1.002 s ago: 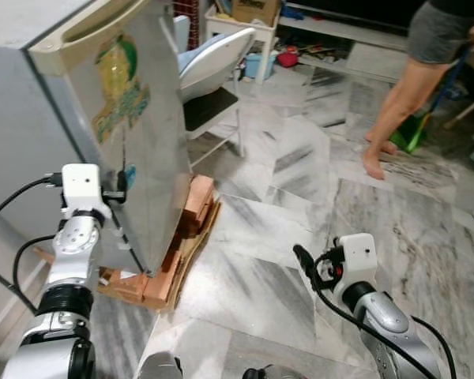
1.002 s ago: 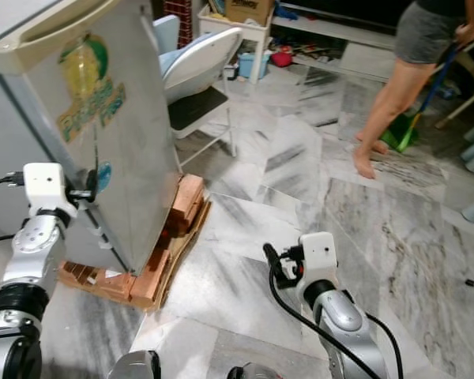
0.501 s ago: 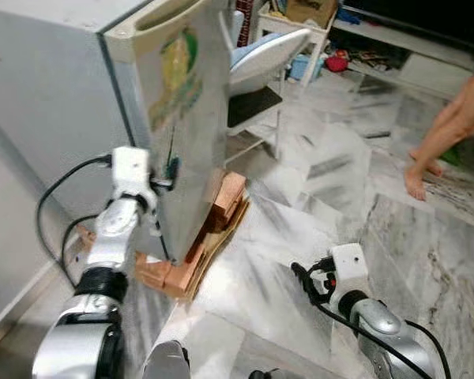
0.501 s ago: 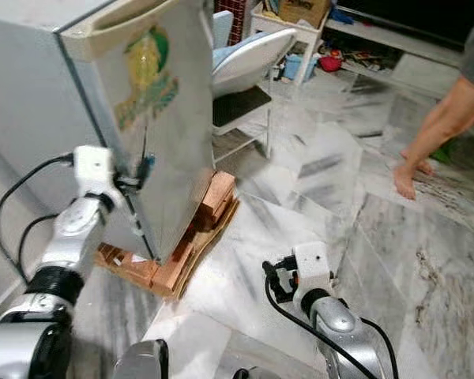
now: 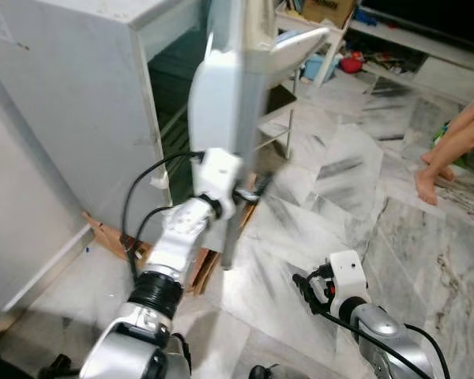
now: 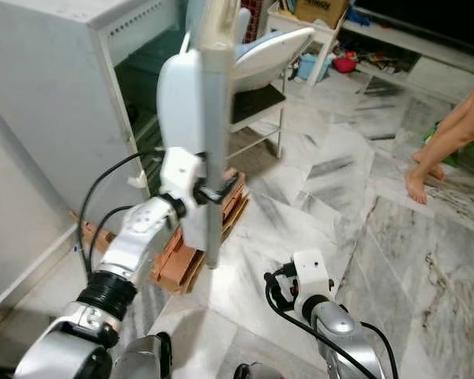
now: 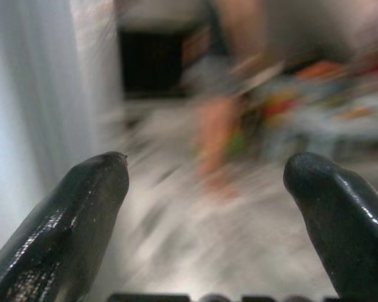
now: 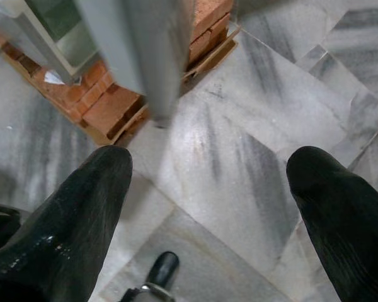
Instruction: Restocking fridge
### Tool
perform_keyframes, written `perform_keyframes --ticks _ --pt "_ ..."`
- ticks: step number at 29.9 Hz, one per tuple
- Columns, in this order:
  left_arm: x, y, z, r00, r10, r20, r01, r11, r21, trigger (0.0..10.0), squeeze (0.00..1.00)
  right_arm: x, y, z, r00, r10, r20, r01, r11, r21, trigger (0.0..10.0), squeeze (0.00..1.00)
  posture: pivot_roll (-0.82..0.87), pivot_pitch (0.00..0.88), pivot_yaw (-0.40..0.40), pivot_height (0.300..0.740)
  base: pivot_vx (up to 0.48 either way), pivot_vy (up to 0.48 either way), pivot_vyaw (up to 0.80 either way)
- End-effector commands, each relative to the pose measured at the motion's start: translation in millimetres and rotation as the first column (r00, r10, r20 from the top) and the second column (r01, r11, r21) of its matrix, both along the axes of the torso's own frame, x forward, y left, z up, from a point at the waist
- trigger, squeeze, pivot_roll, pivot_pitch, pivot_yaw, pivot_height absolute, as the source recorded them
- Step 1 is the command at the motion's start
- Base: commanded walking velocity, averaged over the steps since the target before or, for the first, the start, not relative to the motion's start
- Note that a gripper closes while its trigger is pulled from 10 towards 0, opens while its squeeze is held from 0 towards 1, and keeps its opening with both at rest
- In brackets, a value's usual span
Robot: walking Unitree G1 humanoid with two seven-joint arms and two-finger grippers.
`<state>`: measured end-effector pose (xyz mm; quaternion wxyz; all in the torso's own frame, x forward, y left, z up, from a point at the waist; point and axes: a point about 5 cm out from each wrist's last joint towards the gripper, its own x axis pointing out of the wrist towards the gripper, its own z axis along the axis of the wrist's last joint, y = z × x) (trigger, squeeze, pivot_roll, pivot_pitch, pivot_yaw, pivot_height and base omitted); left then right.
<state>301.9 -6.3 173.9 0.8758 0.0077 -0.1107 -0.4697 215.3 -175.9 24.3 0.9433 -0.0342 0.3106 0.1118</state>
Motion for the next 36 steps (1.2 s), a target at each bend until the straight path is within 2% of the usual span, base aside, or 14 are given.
perform_keyframes --ticks 1,3,6,8,9,12,14,15,17,23,26,31,34,36 --pt "-22.7 -21.8 -2.5 0.987 -0.16 -0.012 0.16 0.987 0.025 10.0 0.0 1.2 -2.1 -1.2 1.0 0.004 -0.012 -0.004 1.0 -0.009 10.0 0.0 -0.02 0.086 -0.079 0.74 0.0 0.0 0.0" --pt "-22.1 -21.7 -4.2 0.987 -0.159 -0.006 0.159 0.987 0.038 10.0 0.0 2.2 -1.0 -1.3 1.0 0.007 -0.012 -0.007 1.0 -0.006 10.0 0.0 -0.02 0.085 -0.079 0.74 0.0 0.0 0.0" --pt "-4.3 -7.0 -10.8 0.998 -0.061 -0.013 0.062 0.996 0.065 10.0 0.0 3.0 -0.1 -1.3 1.0 0.008 -0.011 -0.008 1.0 -0.004 10.0 0.0 -0.02 0.082 -0.077 0.74 0.0 0.0 0.0" --pt "16.0 28.0 -12.9 0.996 0.085 -0.034 -0.081 0.993 0.09 10.0 0.0 4.0 -0.1 -1.6 1.0 0.002 -0.006 -0.002 1.0 -0.001 10.0 0.0 -0.01 0.079 -0.075 0.74 0.0 0.0 0.0" --pt "16.0 28.0 -12.9 0.996 0.085 -0.034 -0.081 0.993 0.09 10.0 0.0 4.0 -0.1 -1.6 1.0 0.002 -0.006 -0.002 1.0 -0.001 10.0 0.0 -0.01 0.079 -0.075 0.74 0.0 0.0 0.0" --pt "29.3 71.9 -19.2 0.965 0.256 -0.056 -0.249 0.962 0.117 10.0 0.0 10.0 0.1 5.3 0.998 0.016 0.066 -0.015 0.999 -0.029 10.0 0.0 -0.01 0.075 -0.06 0.74 0.0 0.0 0.0" --pt "28.0 104.1 -29.7 0.922 0.369 -0.115 -0.355 0.927 0.123 10.0 0.0 18.3 7.4 19.4 0.978 0.115 0.176 -0.098 0.99 -0.102 10.0 0.0 -0.01 0.076 -0.045 0.74 0.0 0.0 0.0" --pt "28.0 104.1 -29.7 0.922 0.369 -0.115 -0.355 0.927 0.123 10.0 0.0 18.3 7.4 19.4 0.978 0.115 0.176 -0.098 0.99 -0.102 10.0 0.0 -0.01 0.076 -0.045 0.74 0.0 0.0 0.0" --pt "15.4 139.8 -44.9 0.855 0.493 -0.161 -0.477 0.869 0.129 10.0 0.0 28.0 10.0 32.7 0.964 0.096 0.248 -0.077 0.993 -0.086 10.0 0.0 0.01 0.079 -0.039 0.74 0.0 0.0 0.0" --pt "-15.1 186.7 -60.7 0.751 0.63 -0.196 -0.613 0.776 0.145 10.0 0.0 46.6 11.7 48.5 0.944 0.042 0.327 -0.035 0.999 -0.029 10.0 0.0 0.02 0.084 -0.04 0.74 0.0 0.0 0.0" --pt "-23.1 197.3 -70.2 0.707 0.676 -0.21 -0.655 0.737 0.165 10.0 0.0 51.8 14.2 49.3 0.938 -0.016 0.348 0.016 1.0 0.003 10.0 0.0 0.02 0.061 -0.055 0.74 0.0 -0.399 0.0" --pt "-25.4 202.8 -69.5 0.684 0.712 -0.16 -0.685 0.702 0.194 10.0 0.0 57.0 22.7 56.1 0.908 -0.008 0.419 0.026 0.999 -0.035 10.0 0.0 0.02 0.052 -0.063 0.74 0.0 -0.466 0.0" --pt "-25.3 204.6 -68.2 0.665 0.727 -0.172 -0.704 0.687 0.18 10.0 0.0 57.8 25.4 57.0 0.899 -0.101 0.426 0.074 0.994 0.078 10.0 0.0 0.02 0.045 -0.063 0.74 0.0 -0.463 0.0" --pt "-25.7 204.8 -68.4 0.661 0.731 -0.171 -0.708 0.683 0.18 10.0 0.0 58.8 24.8 57.5 0.895 -0.075 0.44 0.065 0.997 0.038 10.0 0.0 0.02 0.042 -0.063 0.74 0.0 -0.452 0.0"
